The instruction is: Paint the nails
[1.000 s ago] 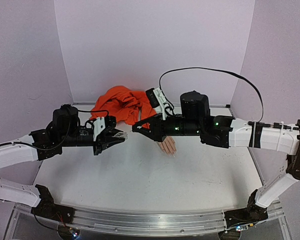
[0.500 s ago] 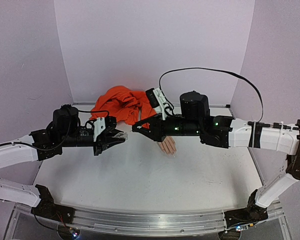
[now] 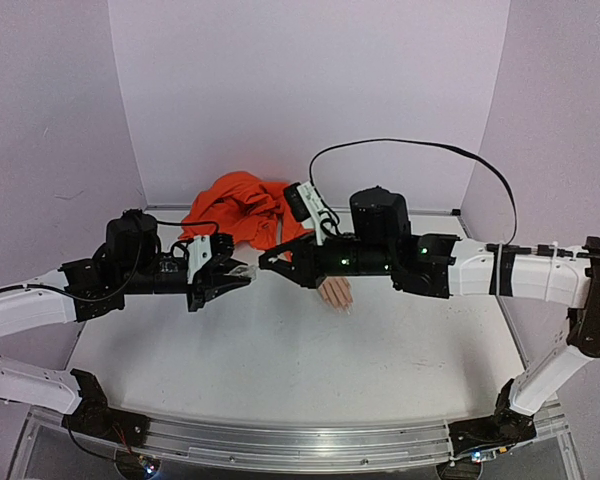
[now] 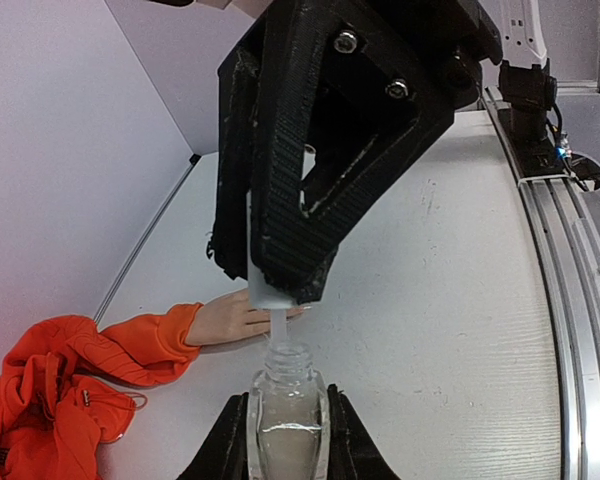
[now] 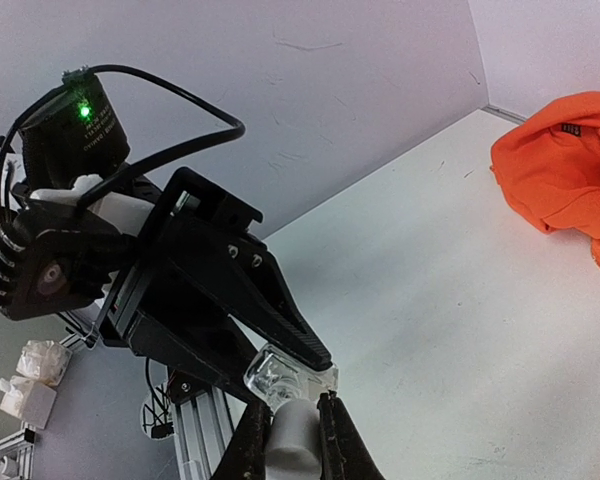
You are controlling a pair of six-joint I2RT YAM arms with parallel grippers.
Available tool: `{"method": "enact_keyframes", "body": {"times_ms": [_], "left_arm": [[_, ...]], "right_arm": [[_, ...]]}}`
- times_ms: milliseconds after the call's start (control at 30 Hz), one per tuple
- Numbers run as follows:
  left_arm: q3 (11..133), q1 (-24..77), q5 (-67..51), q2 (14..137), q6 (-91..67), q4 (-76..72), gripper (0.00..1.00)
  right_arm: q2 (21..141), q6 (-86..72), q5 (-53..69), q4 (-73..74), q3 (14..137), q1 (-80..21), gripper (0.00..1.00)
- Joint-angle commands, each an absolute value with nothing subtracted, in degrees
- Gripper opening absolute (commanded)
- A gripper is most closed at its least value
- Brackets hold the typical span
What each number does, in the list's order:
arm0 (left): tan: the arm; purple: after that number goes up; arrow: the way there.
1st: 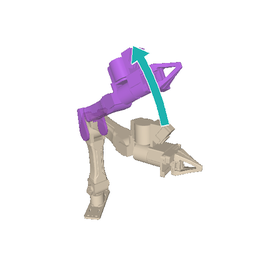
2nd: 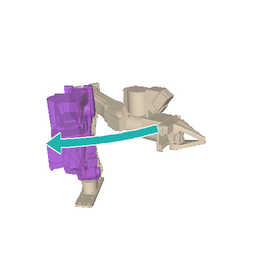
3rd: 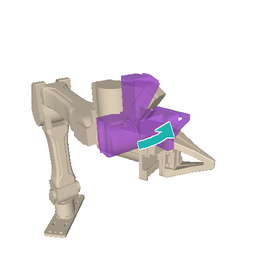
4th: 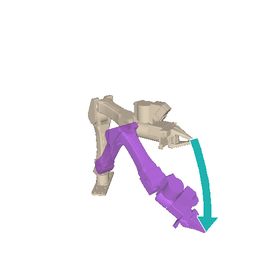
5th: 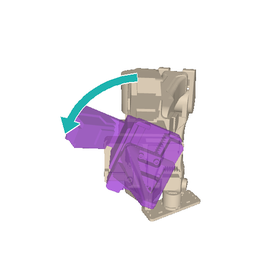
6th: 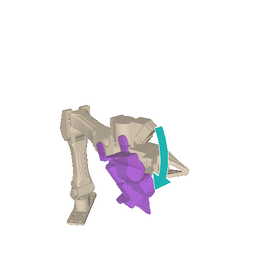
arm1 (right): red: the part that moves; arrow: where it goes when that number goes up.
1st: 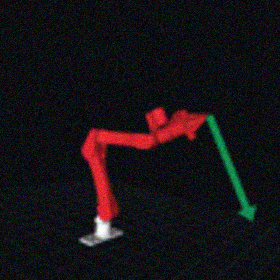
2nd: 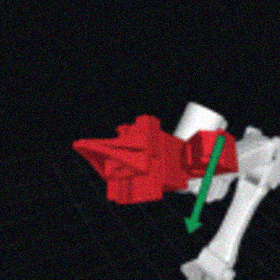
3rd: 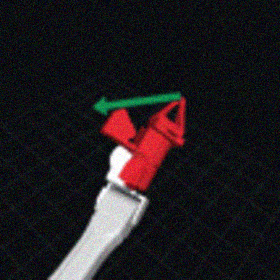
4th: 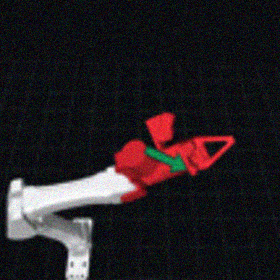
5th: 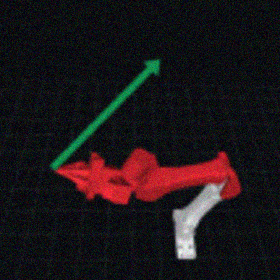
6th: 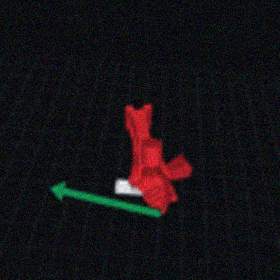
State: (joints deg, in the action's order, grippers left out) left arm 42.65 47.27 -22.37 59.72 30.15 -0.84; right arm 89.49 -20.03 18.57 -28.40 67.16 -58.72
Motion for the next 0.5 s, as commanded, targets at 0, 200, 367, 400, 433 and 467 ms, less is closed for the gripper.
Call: {"method": "enact_keyframes", "body": {"times_ms": [0, 200, 367, 400, 433, 467], "left_arm": [[43.53, 47.64, -21.87, 59.46, 30.93, -2.20, 0.00], [43.58, 47.77, -21.31, 59.41, 31.11, -2.11, 0.00], [43.58, 47.80, -21.28, 59.52, 31.11, -2.11, 0.00], [43.55, 47.81, -21.23, 59.58, 31.19, -2.03, 0.00], [43.58, 47.81, -21.19, 59.47, 31.20, -2.02, 0.00], [43.59, 47.89, -21.18, 59.49, 31.20, -2.00, 0.00]], "right_arm": [[87.17, -19.14, 15.90, -32.28, 68.66, -59.71, 0.00], [83.71, -18.85, 14.57, -32.59, 66.07, -59.70, 0.00], [83.97, -19.21, 15.82, -32.67, 65.75, -59.79, 0.00], [84.08, -19.24, 16.06, -32.78, 65.68, -59.82, 0.00], [84.23, -19.25, 16.27, -32.90, 65.73, -59.84, 0.00], [84.54, -19.39, 16.35, -32.95, 65.85, -59.83, 0.00]]}}
